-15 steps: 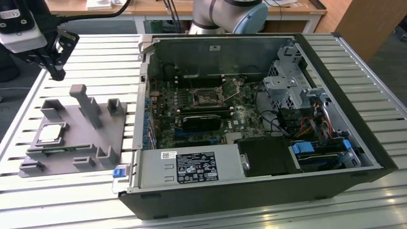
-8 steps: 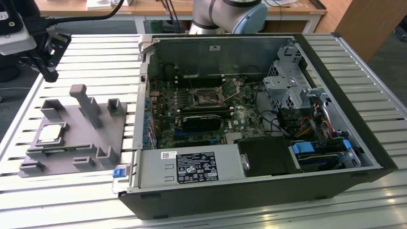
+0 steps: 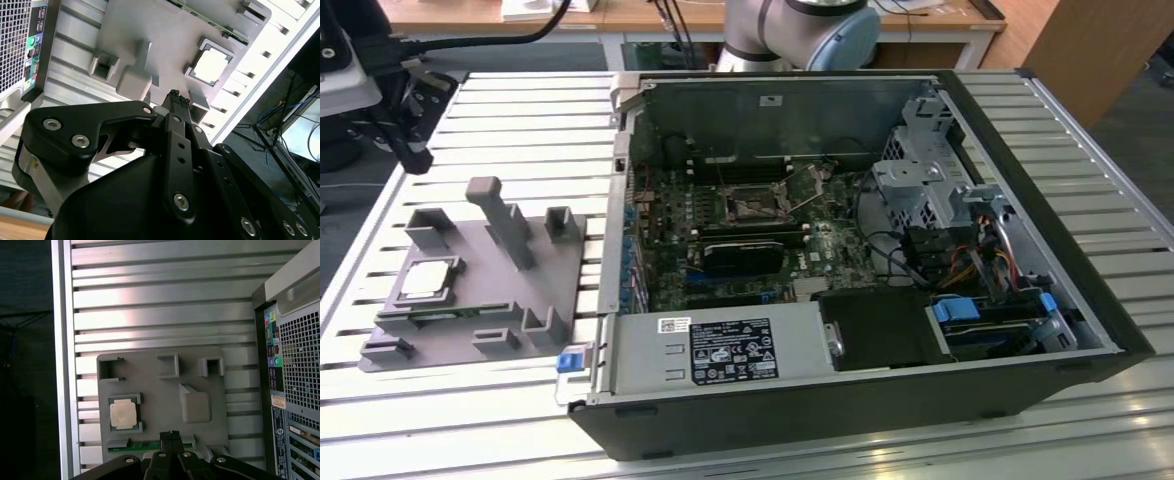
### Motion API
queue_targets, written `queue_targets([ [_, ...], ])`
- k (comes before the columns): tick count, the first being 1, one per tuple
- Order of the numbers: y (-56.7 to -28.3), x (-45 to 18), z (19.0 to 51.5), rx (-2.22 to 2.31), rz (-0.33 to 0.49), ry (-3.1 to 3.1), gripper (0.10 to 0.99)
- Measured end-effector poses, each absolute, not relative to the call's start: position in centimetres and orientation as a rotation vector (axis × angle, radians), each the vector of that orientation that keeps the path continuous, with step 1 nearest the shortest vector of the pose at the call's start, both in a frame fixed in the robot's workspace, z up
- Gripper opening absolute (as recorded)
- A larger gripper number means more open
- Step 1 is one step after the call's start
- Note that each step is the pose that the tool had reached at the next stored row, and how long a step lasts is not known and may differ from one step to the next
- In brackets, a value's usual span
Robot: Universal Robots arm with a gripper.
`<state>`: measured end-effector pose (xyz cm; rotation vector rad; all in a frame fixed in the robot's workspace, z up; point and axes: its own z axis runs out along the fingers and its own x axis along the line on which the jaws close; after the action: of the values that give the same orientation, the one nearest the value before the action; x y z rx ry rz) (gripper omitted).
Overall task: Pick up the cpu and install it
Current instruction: 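Reach for the cpu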
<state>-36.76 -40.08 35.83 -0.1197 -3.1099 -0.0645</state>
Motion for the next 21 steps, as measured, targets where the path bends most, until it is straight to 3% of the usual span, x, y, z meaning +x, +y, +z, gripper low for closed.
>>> queue_targets([
  [21, -40.4, -41.2, 35.0, -0.12, -0.064, -3.109, 0.106],
])
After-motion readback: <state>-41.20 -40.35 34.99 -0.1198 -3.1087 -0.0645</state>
